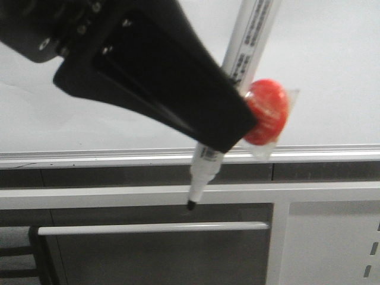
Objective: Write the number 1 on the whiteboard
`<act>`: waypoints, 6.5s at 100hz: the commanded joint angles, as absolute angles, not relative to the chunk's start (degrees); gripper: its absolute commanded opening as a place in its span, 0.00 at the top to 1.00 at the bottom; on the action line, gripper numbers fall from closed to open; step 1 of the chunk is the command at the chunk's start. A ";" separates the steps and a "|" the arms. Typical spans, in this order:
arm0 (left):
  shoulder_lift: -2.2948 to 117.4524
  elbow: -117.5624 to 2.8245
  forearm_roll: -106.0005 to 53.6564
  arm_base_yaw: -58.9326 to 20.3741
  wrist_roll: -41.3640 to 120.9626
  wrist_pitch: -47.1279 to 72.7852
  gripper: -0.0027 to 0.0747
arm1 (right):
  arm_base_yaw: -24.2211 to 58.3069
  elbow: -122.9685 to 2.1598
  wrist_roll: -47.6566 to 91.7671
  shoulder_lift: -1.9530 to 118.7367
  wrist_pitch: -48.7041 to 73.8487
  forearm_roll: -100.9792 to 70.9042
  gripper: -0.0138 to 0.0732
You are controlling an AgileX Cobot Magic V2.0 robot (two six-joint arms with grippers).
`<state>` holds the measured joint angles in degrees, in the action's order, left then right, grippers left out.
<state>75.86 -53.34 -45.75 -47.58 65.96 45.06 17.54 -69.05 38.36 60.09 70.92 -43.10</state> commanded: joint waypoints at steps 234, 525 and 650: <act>73.48 -57.40 -37.21 -47.24 53.83 44.15 0.37 | 34.38 -71.91 30.43 70.24 67.72 -34.66 0.89; 29.63 -27.21 -59.02 -29.15 52.98 1.65 0.99 | 41.84 -22.56 18.72 38.70 -13.02 -24.05 0.89; 29.63 -27.21 -59.02 -29.15 52.98 1.42 0.99 | 41.90 -22.56 18.72 47.09 -19.74 -22.66 0.89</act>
<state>29.54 -25.69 -58.45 -29.22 53.53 3.73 41.83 -20.81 18.72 45.91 -14.21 -23.79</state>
